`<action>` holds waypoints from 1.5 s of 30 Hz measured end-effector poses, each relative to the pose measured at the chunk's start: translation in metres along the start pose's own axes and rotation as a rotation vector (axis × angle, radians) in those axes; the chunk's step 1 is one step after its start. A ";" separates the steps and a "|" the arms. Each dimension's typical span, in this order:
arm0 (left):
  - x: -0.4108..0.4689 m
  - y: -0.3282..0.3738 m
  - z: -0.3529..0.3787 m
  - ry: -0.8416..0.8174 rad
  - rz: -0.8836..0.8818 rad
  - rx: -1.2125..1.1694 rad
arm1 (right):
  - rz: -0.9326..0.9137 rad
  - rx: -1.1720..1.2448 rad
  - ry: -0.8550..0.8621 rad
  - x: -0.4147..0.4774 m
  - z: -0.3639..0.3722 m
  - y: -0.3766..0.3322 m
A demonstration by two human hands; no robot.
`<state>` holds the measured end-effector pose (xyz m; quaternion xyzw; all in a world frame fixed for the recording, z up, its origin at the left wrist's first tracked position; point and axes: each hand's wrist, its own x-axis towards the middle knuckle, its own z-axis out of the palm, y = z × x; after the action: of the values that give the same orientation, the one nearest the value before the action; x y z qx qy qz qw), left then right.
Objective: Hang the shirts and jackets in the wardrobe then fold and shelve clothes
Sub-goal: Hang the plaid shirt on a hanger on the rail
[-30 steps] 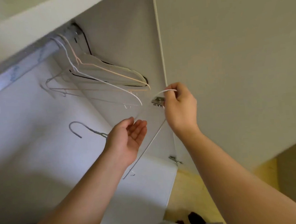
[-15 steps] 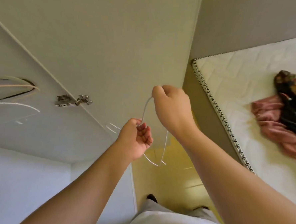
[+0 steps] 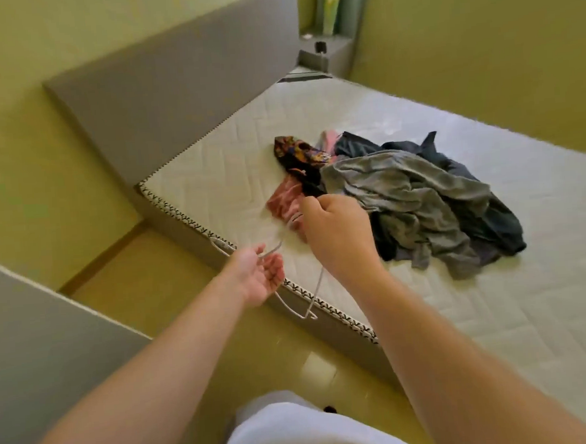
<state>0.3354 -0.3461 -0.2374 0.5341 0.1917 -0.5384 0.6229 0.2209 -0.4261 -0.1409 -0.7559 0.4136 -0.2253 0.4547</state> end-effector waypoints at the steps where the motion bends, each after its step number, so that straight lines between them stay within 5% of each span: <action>1: 0.012 -0.001 0.019 -0.012 -0.013 0.026 | 0.024 0.003 0.033 0.006 -0.014 0.009; 9: 0.088 0.009 0.139 -0.122 -0.089 0.248 | 0.277 -0.068 0.191 0.058 -0.097 0.069; 18: 0.195 0.036 0.239 -0.202 0.118 0.701 | 0.493 -0.212 0.235 0.171 -0.102 0.127; 25: 0.246 0.057 0.266 -0.507 0.416 1.244 | 0.616 -0.082 0.144 0.282 -0.065 0.156; 29: 0.272 0.062 0.270 -0.678 0.606 1.420 | 0.691 -0.011 0.271 0.311 -0.055 0.173; 33: 0.294 0.071 0.276 -0.774 0.514 1.532 | 0.808 0.059 0.318 0.325 -0.049 0.193; 40: 0.389 0.091 0.293 -0.304 0.349 1.507 | 0.830 0.161 0.412 0.328 -0.035 0.239; 45: 0.481 0.076 0.325 -0.029 -0.038 1.328 | 0.880 0.204 0.431 0.327 -0.029 0.278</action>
<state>0.4593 -0.8649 -0.4781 0.7939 -0.1797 -0.5600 0.1543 0.2654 -0.7801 -0.3814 -0.3975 0.7538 -0.2026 0.4825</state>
